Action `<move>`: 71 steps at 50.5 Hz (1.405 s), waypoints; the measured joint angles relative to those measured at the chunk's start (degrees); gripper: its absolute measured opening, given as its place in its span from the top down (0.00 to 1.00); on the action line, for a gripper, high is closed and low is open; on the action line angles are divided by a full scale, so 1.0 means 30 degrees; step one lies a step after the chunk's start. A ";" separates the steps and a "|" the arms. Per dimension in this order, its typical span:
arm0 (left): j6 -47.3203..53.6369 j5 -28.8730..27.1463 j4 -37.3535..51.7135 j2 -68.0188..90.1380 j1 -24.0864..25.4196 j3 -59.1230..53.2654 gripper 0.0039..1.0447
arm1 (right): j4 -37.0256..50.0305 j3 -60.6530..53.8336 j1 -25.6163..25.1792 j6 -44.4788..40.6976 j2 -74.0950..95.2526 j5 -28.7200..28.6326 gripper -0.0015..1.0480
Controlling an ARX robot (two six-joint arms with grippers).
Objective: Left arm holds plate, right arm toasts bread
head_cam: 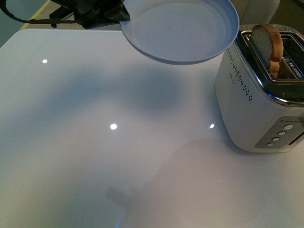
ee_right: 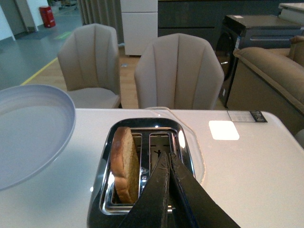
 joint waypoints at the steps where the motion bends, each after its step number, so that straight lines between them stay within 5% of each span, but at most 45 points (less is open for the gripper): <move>1: 0.0000 0.0015 0.0000 0.0000 -0.0007 0.0000 0.98 | -0.0036 -0.0255 0.0000 0.0000 -0.0291 0.0000 0.98; 71: 0.0000 0.0015 0.0007 -0.0029 -0.0022 0.0000 0.98 | -0.8510 -0.3810 0.0000 0.0007 -1.2786 -0.0036 0.98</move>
